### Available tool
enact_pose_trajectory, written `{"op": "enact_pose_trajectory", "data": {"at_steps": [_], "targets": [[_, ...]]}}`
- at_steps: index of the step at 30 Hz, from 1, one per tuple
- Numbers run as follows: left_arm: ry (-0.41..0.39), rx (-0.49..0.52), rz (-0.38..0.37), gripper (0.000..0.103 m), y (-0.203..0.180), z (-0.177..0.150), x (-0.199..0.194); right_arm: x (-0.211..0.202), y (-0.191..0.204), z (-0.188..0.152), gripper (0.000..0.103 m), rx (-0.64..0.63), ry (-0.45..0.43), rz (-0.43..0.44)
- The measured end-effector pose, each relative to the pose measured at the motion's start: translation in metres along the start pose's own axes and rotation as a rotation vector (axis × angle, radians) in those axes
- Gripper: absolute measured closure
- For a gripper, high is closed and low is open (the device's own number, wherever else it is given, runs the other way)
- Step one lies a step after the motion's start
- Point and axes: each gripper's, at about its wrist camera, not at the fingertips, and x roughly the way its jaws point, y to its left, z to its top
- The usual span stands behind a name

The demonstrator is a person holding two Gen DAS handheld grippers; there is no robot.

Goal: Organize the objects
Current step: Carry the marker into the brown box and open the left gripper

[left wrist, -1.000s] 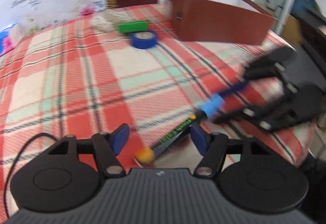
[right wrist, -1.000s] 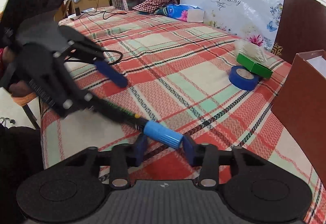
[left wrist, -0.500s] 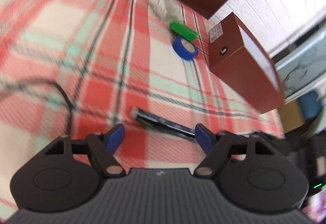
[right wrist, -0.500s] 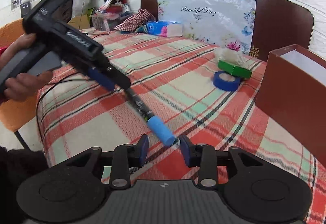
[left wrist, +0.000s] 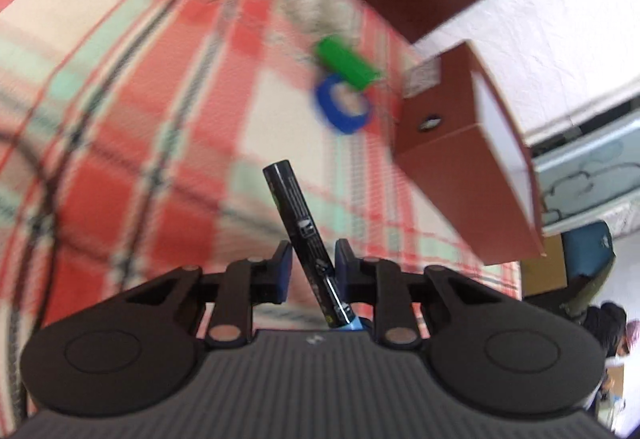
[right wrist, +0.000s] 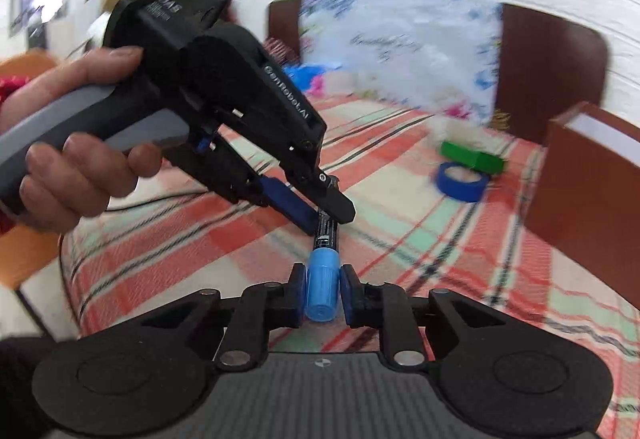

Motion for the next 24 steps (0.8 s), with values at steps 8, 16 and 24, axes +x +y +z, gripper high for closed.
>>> {"op": "enact_pose_trajectory", "data": {"at_steps": [8, 16, 24], "targets": [[-0.058, 0.21, -0.131, 0.08, -0.116, 0.04, 0.009, -0.041, -0.03, 0.022, 0.085, -0.037, -0.217, -0.284], [-0.033, 0.397, -0.164, 0.08, -0.226, 0.056, 0.075, -0.059, -0.115, 0.038, 0.085, 0.085, -0.297, -0.5], [-0.058, 0.506, -0.024, 0.073, -0.251, 0.052, 0.132, -0.045, -0.191, 0.031, 0.072, 0.227, -0.23, -0.619]]}}
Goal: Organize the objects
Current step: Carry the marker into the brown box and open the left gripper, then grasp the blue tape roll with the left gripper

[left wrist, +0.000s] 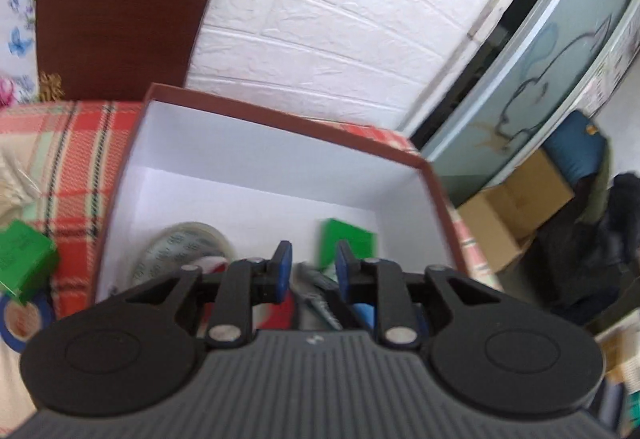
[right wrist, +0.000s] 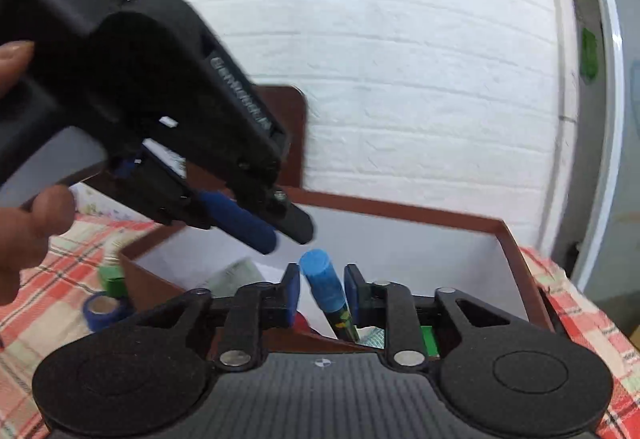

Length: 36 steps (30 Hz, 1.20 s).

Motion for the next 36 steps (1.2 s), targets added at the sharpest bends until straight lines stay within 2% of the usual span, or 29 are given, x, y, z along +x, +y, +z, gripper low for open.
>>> {"op": "enact_pose_trajectory", "data": {"at_steps": [2, 6, 9, 11, 14, 17, 19, 22, 25, 26, 28, 29, 31, 33, 36], "targets": [[-0.021, 0.044, 0.023, 0.061, 0.003, -0.009, -0.006, -0.004, -0.004, -0.004, 0.07, 0.037, -0.009, 0.006], [-0.064, 0.125, 0.064, 0.058, 0.01, -0.03, -0.03, -0.03, 0.001, -0.016, 0.064, 0.089, -0.073, 0.014], [-0.112, 0.169, 0.079, 0.052, 0.014, -0.047, -0.056, -0.047, 0.018, -0.025, 0.062, 0.107, -0.119, 0.017], [-0.155, 0.197, 0.098, 0.046, 0.019, -0.06, -0.075, -0.054, 0.028, -0.029, 0.061, 0.11, -0.106, 0.031], [-0.192, 0.199, 0.152, 0.043, 0.038, -0.08, -0.098, -0.056, 0.044, -0.035, 0.061, 0.111, -0.04, 0.091], [-0.171, 0.151, 0.253, 0.041, 0.074, -0.1, -0.109, -0.052, 0.065, -0.044, 0.061, 0.097, 0.046, 0.153], [-0.137, 0.131, 0.351, 0.041, 0.101, -0.114, -0.109, -0.049, 0.081, -0.047, 0.061, 0.07, 0.095, 0.198], [-0.084, 0.123, 0.495, 0.041, 0.142, -0.137, -0.11, -0.046, 0.11, -0.049, 0.061, -0.011, 0.134, 0.247], [-0.062, 0.088, 0.601, 0.04, 0.184, -0.152, -0.116, -0.041, 0.135, -0.05, 0.061, -0.089, 0.156, 0.295], [-0.079, 0.07, 0.617, 0.026, 0.198, -0.157, -0.121, -0.037, 0.142, -0.049, 0.061, -0.106, 0.167, 0.307], [-0.142, 0.04, 0.639, 0.007, 0.221, -0.167, -0.131, -0.031, 0.155, -0.048, 0.061, -0.129, 0.189, 0.324], [-0.173, 0.022, 0.635, 0.002, 0.233, -0.172, -0.134, -0.028, 0.16, -0.047, 0.061, -0.138, 0.196, 0.328], [-0.229, -0.048, 0.567, 0.002, 0.246, -0.173, -0.144, -0.016, 0.17, -0.042, 0.056, -0.157, 0.2, 0.332], [-0.229, -0.043, 0.574, 0.002, 0.245, -0.173, -0.143, -0.007, 0.18, -0.04, 0.041, -0.179, 0.192, 0.315], [-0.217, -0.014, 0.596, 0.0, 0.241, -0.172, -0.138, 0.022, 0.191, -0.033, 0.039, -0.18, 0.199, 0.287]]}}
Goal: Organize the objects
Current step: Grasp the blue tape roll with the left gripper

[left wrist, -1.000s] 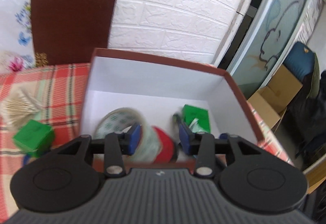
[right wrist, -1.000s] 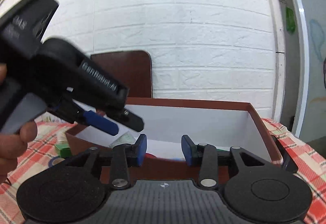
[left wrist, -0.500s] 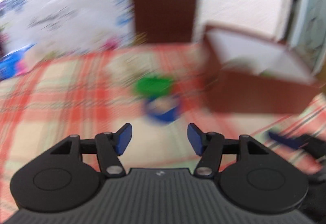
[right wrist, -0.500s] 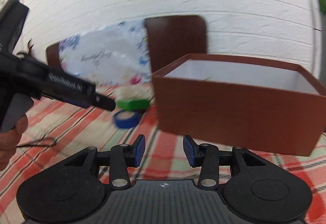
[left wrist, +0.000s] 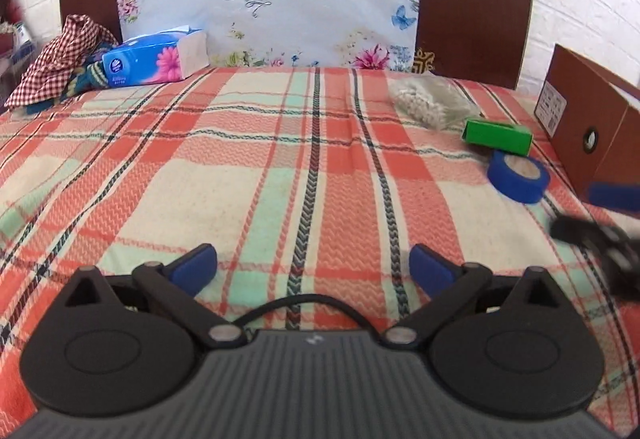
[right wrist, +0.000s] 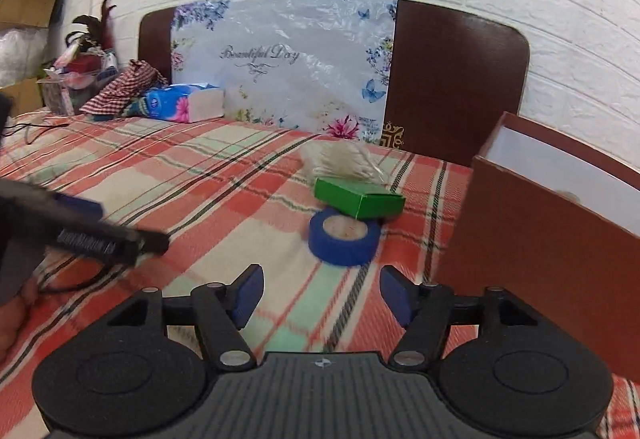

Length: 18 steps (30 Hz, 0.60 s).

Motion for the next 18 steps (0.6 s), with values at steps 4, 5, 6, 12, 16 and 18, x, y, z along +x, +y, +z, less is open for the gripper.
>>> {"op": "enact_pose_trajectory", "data": {"at_steps": [4, 5, 6, 12, 16, 18], "targets": [[-0.001, -0.001, 0.003, 0.0, -0.001, -0.002, 0.001, 0.048, -0.006, 0.017, 0.039, 0.049, 0.062, -0.06], [0.0, 0.002, 0.006, 0.0, -0.001, -0.002, 0.001, 0.06, -0.008, 0.019, 0.039, 0.06, 0.085, -0.071], [0.0, 0.003, 0.008, 0.0, -0.002, -0.002, 0.001, 0.07, -0.01, 0.021, 0.04, 0.073, 0.108, -0.076], [0.0, 0.005, 0.008, 0.0, -0.002, -0.003, 0.001, 0.071, -0.015, 0.018, 0.046, 0.101, 0.105, -0.048], [0.0, 0.009, 0.011, 0.0, -0.002, -0.003, 0.001, 0.036, -0.014, 0.0, 0.046, 0.109, 0.102, -0.02], [0.0, 0.012, 0.014, 0.0, -0.003, -0.003, 0.001, 0.009, -0.012, -0.015, 0.046, 0.097, 0.103, -0.003]]}}
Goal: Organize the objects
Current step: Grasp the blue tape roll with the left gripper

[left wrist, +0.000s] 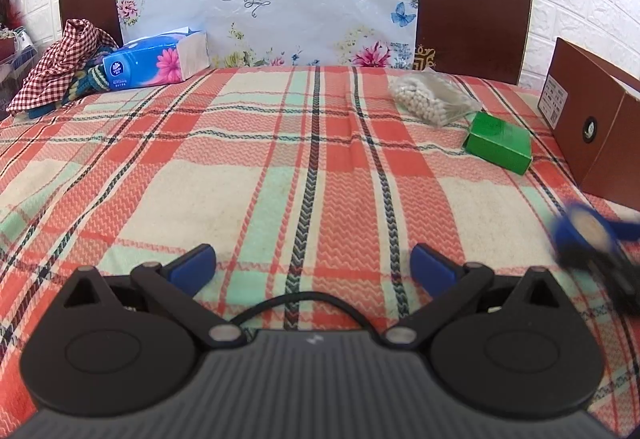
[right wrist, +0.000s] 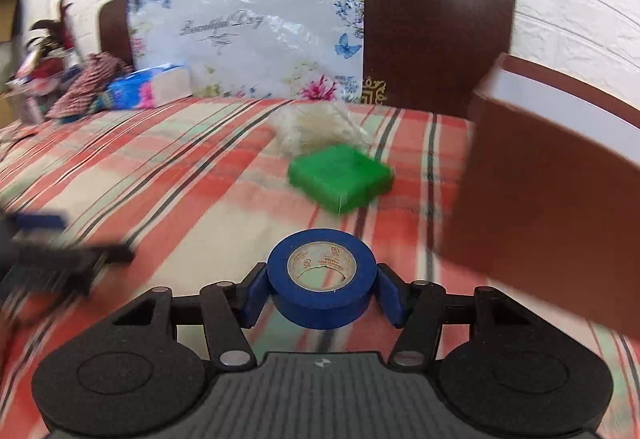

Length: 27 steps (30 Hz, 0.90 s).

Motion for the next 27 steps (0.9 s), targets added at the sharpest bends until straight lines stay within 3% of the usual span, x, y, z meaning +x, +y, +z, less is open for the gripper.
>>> {"op": "enact_pose_trajectory", "data": {"at_steps": [8, 11, 16, 19, 22, 24, 27], "targets": [[0.002, 0.027, 0.034, 0.0, -0.006, -0.001, -0.003, -0.092, -0.015, -0.063, 0.046, -0.006, -0.02, -0.042], [0.005, 0.033, 0.046, 0.0, -0.008, -0.001, -0.004, -0.097, -0.026, -0.069, 0.038, 0.042, -0.023, -0.043], [0.061, -0.017, 0.062, 0.0, -0.018, 0.0, -0.016, -0.098, -0.022, -0.07, 0.035, 0.022, -0.027, -0.043], [0.083, 0.027, -0.054, 0.009, -0.048, -0.004, -0.038, -0.099, -0.023, -0.071, 0.033, 0.009, -0.027, -0.038], [0.138, 0.022, -0.278, 0.026, -0.08, 0.003, -0.057, -0.098, -0.027, -0.071, 0.032, 0.016, -0.027, -0.029], [0.178, 0.016, -0.41, 0.029, -0.102, 0.012, -0.065, -0.096, -0.028, -0.071, 0.031, 0.014, -0.029, -0.025], [0.23, 0.085, -0.517, 0.039, -0.139, 0.016, -0.07, -0.096, -0.028, -0.072, 0.031, 0.018, -0.032, -0.021]]}}
